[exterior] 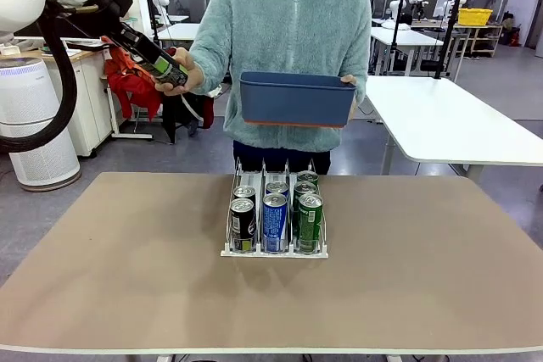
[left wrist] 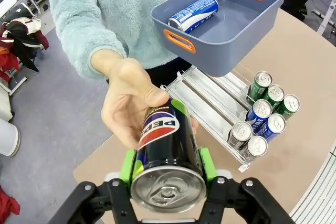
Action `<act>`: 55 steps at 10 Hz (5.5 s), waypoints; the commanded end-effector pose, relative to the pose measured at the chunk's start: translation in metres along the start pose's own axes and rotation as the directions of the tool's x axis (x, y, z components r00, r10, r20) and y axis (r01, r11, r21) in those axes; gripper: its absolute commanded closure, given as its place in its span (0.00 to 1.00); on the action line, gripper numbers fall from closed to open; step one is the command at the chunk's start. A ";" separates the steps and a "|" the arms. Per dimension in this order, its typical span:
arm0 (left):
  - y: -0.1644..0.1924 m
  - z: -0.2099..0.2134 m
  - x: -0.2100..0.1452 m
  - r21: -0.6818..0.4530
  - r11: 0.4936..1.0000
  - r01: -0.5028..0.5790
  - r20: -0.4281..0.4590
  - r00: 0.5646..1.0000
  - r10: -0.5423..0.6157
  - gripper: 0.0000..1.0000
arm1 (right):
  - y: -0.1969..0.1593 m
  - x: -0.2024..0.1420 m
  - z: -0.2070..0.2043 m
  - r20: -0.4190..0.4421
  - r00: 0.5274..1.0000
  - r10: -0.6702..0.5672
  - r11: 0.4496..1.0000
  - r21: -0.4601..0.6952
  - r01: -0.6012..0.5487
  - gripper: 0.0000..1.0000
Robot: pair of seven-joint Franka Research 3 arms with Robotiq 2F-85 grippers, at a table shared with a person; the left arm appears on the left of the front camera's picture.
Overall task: Fill the beverage cans into the dispenser.
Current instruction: Pick up the Pepsi coke handed by the human, then place the picked Pepsi coke in the line of the Automatic Can Dispenser with the same cans.
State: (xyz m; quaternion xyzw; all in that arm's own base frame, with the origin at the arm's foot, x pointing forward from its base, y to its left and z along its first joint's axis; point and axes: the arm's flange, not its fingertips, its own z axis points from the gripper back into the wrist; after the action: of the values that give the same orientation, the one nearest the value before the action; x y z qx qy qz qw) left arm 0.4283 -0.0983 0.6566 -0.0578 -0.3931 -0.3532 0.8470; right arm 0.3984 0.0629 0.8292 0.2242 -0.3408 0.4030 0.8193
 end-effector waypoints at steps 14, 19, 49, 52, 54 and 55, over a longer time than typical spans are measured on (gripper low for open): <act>0.002 -0.001 -0.002 0.008 1.000 0.010 0.002 1.000 -0.010 0.90 | 0.000 0.000 0.001 -0.006 1.000 -0.001 1.000 0.006 0.001 0.00; 0.002 -0.001 -0.002 0.008 1.000 0.010 0.002 1.000 -0.010 0.90 | 0.000 0.000 0.001 -0.006 1.000 -0.001 1.000 0.006 0.001 0.00; -0.122 -0.018 -0.006 0.002 0.971 -0.240 -0.284 0.931 0.231 0.42 | 0.000 0.000 0.001 -0.006 1.000 -0.001 1.000 0.006 0.001 0.00; -0.155 -0.049 -0.002 0.087 0.956 -0.282 -0.315 0.902 0.295 0.42 | 0.000 0.000 0.001 -0.006 1.000 -0.001 1.000 0.006 0.001 0.00; -0.192 -0.067 -0.002 0.098 0.952 -0.289 -0.327 0.894 0.305 0.42 | 0.000 0.000 0.001 -0.006 1.000 -0.001 1.000 0.006 0.001 0.00; -0.206 -0.079 -0.006 0.131 0.950 -0.284 -0.353 0.882 0.312 0.42 | 0.000 0.000 0.001 -0.006 1.000 -0.001 1.000 0.006 0.001 0.00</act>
State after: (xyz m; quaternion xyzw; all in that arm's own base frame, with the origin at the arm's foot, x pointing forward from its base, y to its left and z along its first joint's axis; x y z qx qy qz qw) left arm 0.3400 -0.2714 0.5664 -0.0394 -0.2189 -0.2209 0.9496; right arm 0.3985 0.0631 0.8291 0.2243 -0.3406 0.4032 0.8192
